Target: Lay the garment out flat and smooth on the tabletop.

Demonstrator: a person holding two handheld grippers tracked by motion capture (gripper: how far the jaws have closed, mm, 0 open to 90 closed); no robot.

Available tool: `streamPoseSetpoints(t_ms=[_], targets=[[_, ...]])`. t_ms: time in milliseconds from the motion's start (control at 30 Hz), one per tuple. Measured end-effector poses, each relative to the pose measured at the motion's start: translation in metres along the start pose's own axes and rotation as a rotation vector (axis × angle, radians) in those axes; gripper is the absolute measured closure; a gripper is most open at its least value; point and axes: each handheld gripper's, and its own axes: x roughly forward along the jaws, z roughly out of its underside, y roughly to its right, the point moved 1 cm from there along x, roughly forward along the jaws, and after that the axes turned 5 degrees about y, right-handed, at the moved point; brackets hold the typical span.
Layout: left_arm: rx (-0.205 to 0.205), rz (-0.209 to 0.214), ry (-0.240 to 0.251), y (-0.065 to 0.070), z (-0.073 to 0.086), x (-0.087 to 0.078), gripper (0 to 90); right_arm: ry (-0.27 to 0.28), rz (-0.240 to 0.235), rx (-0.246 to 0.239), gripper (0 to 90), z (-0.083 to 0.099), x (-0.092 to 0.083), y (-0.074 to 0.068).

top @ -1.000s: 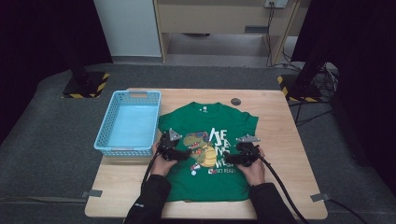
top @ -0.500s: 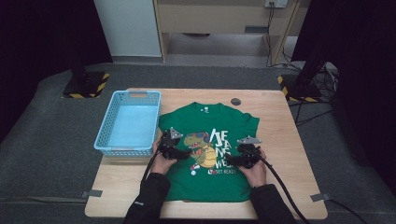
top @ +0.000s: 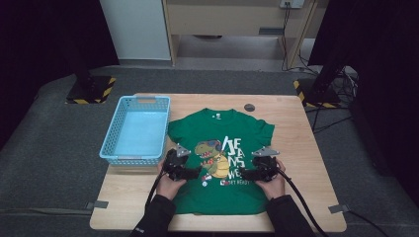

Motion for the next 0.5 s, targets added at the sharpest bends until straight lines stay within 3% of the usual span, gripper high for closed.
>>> streamPoseSetpoints(t_ms=[33,133,200,367,500], targets=[[0.006,0.005,-0.015,0.003,0.003,-0.002,18.3,-0.016,-0.044,-0.011,7.6,0.001,-0.006,-0.002],[0.041,0.009,-0.063,0.013,0.015,-0.004,17.8,-0.03,-0.097,-0.04,8.0,0.006,-0.017,-0.005],[0.075,-0.014,-0.089,0.016,0.022,-0.001,16.9,-0.026,-0.121,-0.04,8.0,0.011,-0.024,-0.004],[0.097,-0.029,-0.065,0.017,0.025,0.001,16.3,-0.055,-0.156,-0.064,7.7,0.025,-0.033,-0.004],[0.095,-0.022,-0.024,0.016,0.03,0.0,15.6,-0.101,-0.148,-0.089,6.7,0.038,-0.034,-0.005]])
